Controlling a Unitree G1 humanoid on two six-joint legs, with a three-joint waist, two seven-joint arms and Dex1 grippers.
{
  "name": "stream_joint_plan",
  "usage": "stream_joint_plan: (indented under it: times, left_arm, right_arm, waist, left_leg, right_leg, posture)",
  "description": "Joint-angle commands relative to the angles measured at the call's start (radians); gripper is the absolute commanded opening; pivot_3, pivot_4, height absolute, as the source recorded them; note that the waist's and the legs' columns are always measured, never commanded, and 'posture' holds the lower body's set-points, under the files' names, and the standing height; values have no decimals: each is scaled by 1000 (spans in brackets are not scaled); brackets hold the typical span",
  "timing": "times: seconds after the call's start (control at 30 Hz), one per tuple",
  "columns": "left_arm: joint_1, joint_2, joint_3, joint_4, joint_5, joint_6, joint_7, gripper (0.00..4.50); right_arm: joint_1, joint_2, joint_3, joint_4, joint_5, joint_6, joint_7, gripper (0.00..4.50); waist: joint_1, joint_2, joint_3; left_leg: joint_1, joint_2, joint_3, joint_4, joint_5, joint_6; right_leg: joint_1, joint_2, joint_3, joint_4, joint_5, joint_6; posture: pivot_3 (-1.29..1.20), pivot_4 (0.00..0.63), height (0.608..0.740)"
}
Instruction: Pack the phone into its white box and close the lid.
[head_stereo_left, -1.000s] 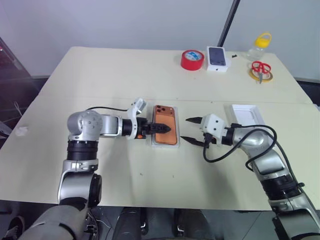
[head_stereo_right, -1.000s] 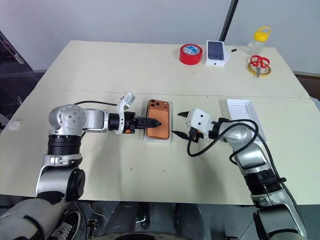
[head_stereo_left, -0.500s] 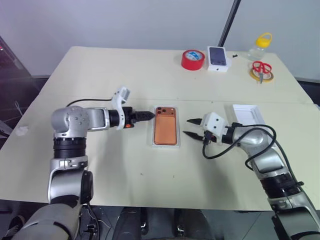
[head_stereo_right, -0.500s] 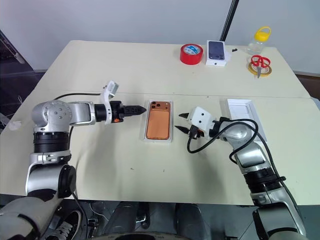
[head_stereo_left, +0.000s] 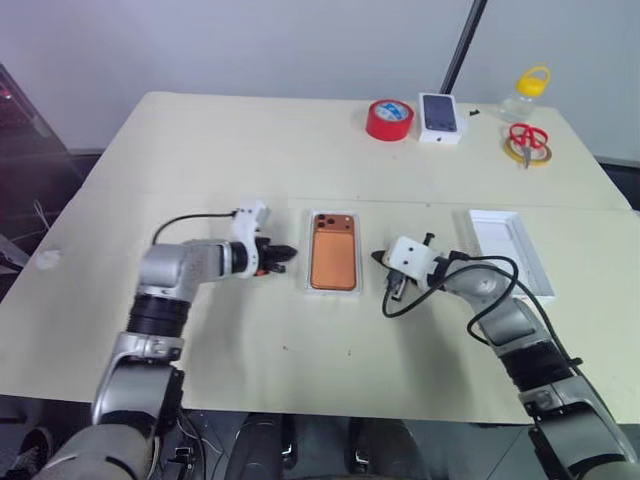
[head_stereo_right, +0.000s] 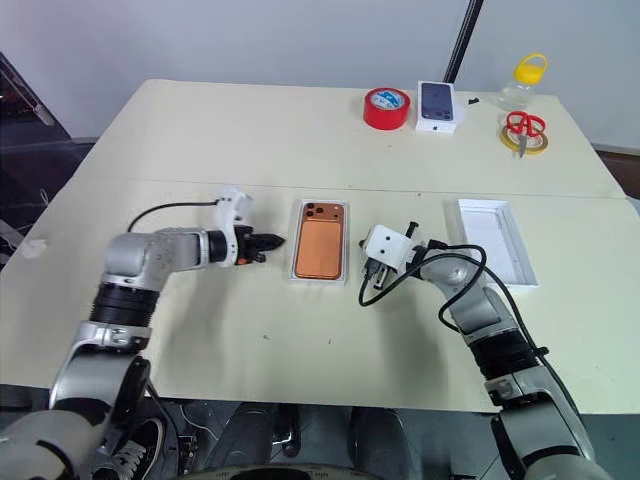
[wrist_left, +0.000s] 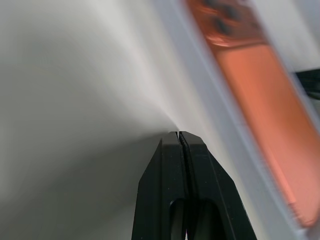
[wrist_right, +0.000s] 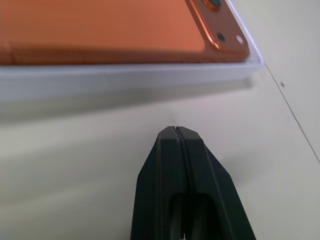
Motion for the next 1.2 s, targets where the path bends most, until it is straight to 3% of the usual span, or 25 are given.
stream_joint_plan:
  times: [0.03,0.17,0.37,0.7,1.2]
  left_arm:
    - [-3,-97,-80,13,2,0,-27,45]
    - [-50,-217,-85,47,18,-24,-12,45]
    - [-83,-310,-104,94,59,-67,-6,45]
    - [-58,-300,-107,113,110,-120,-8,45]
    - [-46,-314,-90,117,126,-161,24,45]
  right_arm:
    - [-7,-49,-32,-25,-5,-19,7,0]
    - [39,-126,-78,-70,18,16,30,0]
    - [175,-234,-158,-163,40,30,57,0]
    - [280,-279,-231,-273,56,88,61,0]
    - [364,-292,-225,-384,124,176,135,0]
  waist:
    - [5,0,0]
    - [26,0,0]
    - [23,0,0]
    - [21,0,0]
    - [22,0,0]
  left_leg:
    - [0,0,0,0,0,0]
    - [-2,-3,0,3,-1,5]
    - [-4,-5,0,5,-3,11]
    - [-2,-3,0,5,-5,15]
    - [-1,-2,0,5,-5,15]
  right_leg:
    - [0,0,0,0,0,0]
    - [1,-3,-2,-1,0,0]
    - [2,-4,-2,-4,0,1]
    - [1,-2,-3,-2,0,2]
    - [2,-2,-3,-2,0,2]
  posture:
    - [0,150,723]
    - [0,150,723]
    - [0,150,723]
    - [0,150,723]
    - [0,150,723]
